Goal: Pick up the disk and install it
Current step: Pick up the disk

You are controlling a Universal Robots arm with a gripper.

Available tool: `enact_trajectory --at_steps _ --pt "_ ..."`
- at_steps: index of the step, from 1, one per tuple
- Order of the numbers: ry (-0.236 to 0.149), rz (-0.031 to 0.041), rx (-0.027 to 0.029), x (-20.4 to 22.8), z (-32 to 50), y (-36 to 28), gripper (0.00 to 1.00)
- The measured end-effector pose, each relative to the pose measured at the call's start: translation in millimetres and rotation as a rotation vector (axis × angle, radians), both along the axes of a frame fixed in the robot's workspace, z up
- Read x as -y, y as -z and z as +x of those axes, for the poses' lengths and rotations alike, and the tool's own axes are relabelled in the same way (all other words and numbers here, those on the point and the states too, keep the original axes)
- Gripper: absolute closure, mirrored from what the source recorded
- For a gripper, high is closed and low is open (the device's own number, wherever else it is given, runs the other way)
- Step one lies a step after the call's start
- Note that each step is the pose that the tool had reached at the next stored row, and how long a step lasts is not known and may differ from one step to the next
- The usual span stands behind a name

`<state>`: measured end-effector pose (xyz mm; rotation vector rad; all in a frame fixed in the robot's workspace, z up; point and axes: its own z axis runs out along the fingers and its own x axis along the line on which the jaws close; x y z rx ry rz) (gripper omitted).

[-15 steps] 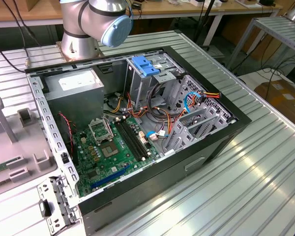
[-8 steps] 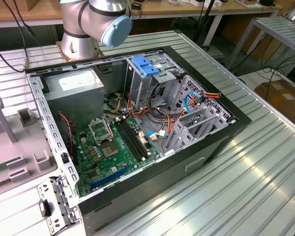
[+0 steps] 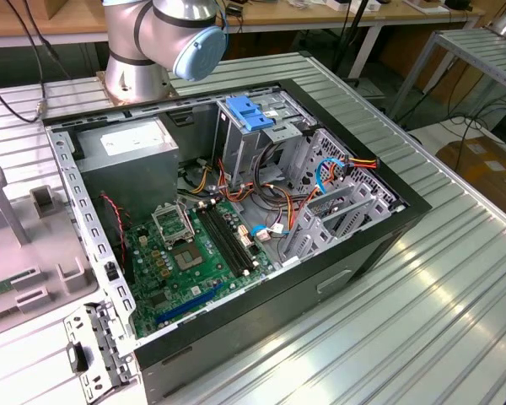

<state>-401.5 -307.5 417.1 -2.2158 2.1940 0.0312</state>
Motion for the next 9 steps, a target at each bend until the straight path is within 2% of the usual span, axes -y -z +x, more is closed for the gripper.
enact_trajectory --at_steps 9 --pt "0.0 0.0001 0.0002 0.0 0.0 -10.0 0.64"
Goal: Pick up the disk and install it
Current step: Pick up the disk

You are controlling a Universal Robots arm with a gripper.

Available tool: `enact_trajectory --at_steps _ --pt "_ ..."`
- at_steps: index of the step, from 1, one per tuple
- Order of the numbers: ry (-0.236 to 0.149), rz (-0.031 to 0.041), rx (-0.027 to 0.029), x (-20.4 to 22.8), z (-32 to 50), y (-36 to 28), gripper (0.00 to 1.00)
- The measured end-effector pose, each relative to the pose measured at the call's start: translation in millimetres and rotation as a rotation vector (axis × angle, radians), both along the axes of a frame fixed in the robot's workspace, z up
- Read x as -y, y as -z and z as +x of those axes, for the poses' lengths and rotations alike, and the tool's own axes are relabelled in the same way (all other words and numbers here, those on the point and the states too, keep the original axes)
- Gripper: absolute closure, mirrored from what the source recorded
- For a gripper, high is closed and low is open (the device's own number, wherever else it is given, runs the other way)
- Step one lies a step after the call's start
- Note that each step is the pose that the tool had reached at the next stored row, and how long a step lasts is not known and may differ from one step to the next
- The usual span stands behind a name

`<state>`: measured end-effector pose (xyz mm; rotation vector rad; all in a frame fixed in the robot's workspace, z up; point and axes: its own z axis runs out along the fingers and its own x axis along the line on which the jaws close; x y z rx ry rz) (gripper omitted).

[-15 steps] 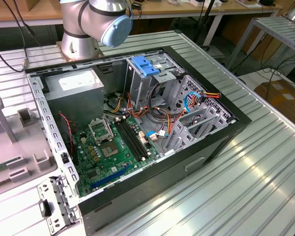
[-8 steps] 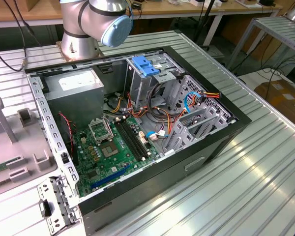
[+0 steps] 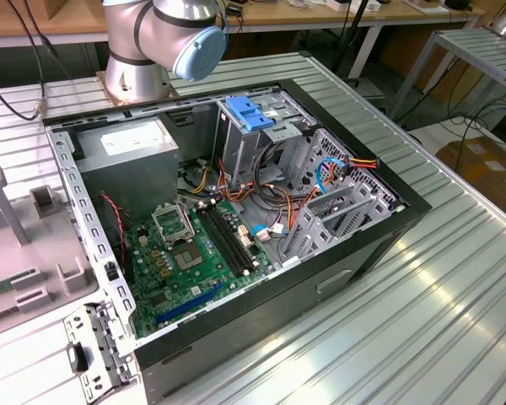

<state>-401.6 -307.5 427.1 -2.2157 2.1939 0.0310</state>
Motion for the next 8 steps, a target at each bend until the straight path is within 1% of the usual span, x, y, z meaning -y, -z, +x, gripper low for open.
enact_trajectory --at_steps 8 --pt "0.0 0.0001 0.0 0.0 0.0 -9.9 0.64"
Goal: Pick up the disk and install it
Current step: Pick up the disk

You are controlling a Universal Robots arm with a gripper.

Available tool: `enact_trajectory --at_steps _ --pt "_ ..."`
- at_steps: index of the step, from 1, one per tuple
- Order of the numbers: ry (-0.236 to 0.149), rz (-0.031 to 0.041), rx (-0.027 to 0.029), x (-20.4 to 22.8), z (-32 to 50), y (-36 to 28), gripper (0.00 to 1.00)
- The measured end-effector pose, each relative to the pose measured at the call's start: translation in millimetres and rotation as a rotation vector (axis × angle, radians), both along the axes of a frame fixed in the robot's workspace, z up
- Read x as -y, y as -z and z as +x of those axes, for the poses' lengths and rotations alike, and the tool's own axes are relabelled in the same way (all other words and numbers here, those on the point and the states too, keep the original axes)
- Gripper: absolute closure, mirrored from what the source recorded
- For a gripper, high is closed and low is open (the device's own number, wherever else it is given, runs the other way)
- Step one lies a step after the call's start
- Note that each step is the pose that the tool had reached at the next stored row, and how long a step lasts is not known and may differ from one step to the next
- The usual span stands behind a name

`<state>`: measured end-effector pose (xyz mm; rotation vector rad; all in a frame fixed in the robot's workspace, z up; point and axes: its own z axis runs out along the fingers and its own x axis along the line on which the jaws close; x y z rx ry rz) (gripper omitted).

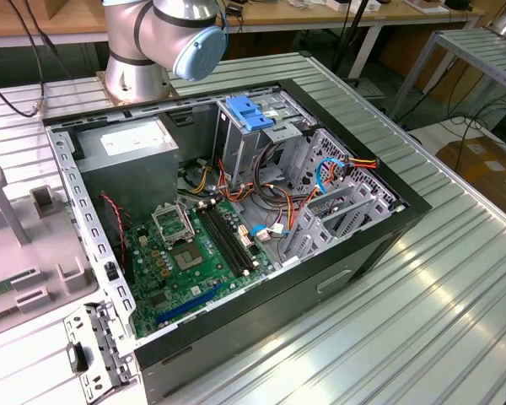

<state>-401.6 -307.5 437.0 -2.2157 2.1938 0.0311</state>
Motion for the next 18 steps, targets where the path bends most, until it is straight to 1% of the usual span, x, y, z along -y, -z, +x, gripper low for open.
enact_trajectory --at_steps 3,5,12,14,18 --pt "0.0 -0.0001 -0.0001 0.0 0.0 -3.8 0.64" --pt "0.0 -0.0001 -0.0001 0.0 0.0 -8.2 0.64" --pt "0.0 -0.0001 -0.0001 0.0 0.0 -17.7 0.64" --pt "0.0 -0.0001 -0.0001 0.0 0.0 -22.0 0.64" --pt "0.0 -0.0001 -0.0001 0.0 0.0 -26.7 0.64"
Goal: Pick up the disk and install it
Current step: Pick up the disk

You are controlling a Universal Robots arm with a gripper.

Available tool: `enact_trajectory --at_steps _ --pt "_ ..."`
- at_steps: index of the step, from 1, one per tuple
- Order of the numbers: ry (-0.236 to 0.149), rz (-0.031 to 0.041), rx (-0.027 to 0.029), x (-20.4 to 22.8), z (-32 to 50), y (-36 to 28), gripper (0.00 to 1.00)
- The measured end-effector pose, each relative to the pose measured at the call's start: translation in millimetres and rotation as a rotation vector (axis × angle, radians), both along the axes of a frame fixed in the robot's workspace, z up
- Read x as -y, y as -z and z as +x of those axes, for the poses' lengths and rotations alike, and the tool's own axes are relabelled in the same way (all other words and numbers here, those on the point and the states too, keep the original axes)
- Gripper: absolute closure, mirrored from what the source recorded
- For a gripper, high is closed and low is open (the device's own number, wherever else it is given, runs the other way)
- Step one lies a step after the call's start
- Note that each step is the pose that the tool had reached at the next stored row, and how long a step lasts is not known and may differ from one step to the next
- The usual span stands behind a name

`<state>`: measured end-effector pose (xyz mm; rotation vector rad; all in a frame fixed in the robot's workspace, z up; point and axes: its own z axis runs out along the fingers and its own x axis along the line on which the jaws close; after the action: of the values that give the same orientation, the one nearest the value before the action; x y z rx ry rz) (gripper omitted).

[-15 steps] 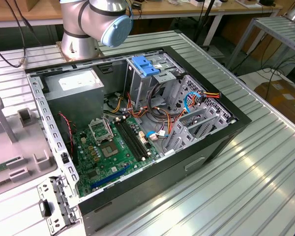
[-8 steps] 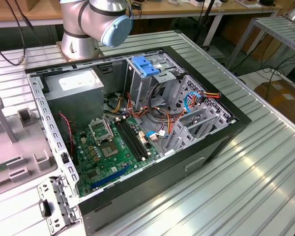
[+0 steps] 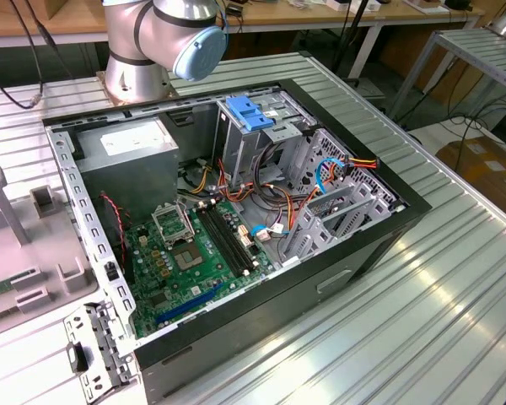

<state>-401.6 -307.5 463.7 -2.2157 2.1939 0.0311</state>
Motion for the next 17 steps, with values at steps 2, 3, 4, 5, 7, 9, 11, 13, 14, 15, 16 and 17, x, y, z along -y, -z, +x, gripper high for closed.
enact_trajectory --at_steps 2,3,4,5,7,9,11,13,14,15,16,17 --pt "0.0 0.0 0.0 0.0 0.0 -4.0 0.64" --pt "0.0 0.0 0.0 0.0 0.0 -5.1 0.64" --pt "0.0 0.0 0.0 0.0 0.0 -6.3 0.64" --pt "0.0 0.0 0.0 0.0 0.0 -7.7 0.64" --pt "0.0 0.0 0.0 0.0 0.0 -10.9 0.64" --pt "0.0 0.0 -0.0001 0.0 0.0 -14.3 0.64" --pt "0.0 0.0 0.0 0.0 0.0 -17.3 0.64" --pt "0.0 0.0 0.0 0.0 0.0 -20.6 0.64" --pt "0.0 0.0 0.0001 0.0 0.0 -21.6 0.64" --pt "0.0 0.0 0.0 0.0 0.0 -22.7 0.64" --pt "0.0 0.0 -0.0001 0.0 0.0 -23.3 0.64" --pt "0.0 0.0001 0.0001 0.0 0.0 -23.2 0.64"
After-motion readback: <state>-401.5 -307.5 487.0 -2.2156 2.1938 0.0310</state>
